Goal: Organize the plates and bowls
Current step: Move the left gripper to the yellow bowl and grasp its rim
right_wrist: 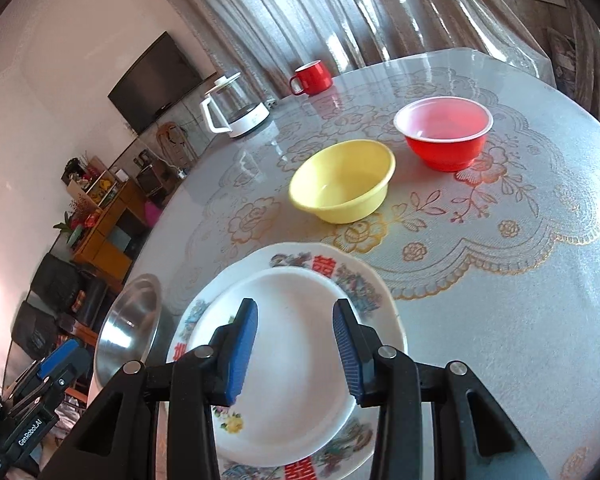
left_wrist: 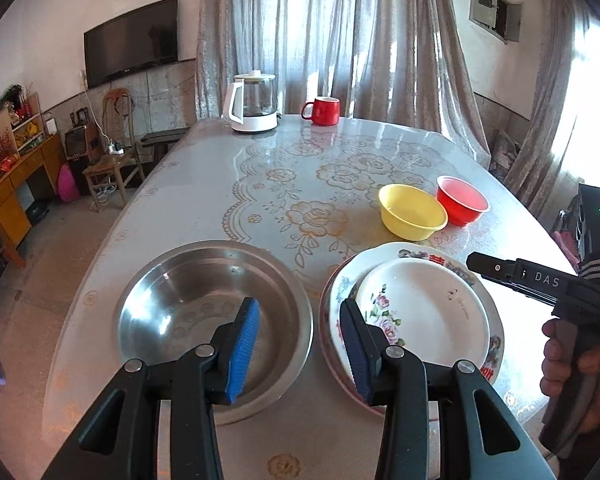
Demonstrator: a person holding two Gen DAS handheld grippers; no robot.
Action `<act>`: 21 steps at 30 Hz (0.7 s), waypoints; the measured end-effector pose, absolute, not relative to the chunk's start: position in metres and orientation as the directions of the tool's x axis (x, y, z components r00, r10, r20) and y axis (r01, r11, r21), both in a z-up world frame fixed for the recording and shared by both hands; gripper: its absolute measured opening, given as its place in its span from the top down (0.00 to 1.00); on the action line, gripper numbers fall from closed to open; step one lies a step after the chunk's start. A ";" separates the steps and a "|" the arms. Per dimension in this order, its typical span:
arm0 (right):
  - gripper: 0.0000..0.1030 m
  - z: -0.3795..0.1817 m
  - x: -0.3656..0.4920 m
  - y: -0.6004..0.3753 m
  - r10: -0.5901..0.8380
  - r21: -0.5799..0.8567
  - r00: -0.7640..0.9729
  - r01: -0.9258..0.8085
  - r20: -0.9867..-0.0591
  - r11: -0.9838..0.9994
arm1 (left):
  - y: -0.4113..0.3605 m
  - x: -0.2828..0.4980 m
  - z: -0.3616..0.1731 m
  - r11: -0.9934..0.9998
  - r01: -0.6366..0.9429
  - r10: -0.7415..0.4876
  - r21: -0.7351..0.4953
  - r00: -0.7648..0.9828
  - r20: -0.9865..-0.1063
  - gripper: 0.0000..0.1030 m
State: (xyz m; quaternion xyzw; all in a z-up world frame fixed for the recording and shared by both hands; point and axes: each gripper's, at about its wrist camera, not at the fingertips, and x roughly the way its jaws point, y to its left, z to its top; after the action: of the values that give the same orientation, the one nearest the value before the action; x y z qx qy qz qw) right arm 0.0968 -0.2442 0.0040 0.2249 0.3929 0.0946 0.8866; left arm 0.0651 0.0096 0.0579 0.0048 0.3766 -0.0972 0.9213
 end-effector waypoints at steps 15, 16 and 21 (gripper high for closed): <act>0.62 -0.012 0.187 -0.297 0.304 0.495 0.656 0.122 -0.691 0.860 | -0.063 0.208 0.037 0.933 0.216 -0.358 -0.286 0.517 -0.777 0.60; 0.64 -0.013 0.194 -0.296 0.302 0.490 0.651 0.124 -0.697 0.863 | -0.068 0.218 0.033 0.929 0.215 -0.370 -0.301 0.505 -0.780 0.60; 0.67 -0.024 0.221 -0.298 0.298 0.483 0.625 0.146 -0.721 0.863 | -0.091 0.257 0.019 0.911 0.213 -0.413 -0.354 0.463 -0.784 0.63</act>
State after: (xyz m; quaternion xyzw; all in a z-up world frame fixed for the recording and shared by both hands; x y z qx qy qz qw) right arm 0.2212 -0.2978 -0.0242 0.2577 0.4305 0.0439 0.8639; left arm 0.2565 -0.0913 0.0188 -0.1036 0.4843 -0.1843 0.8489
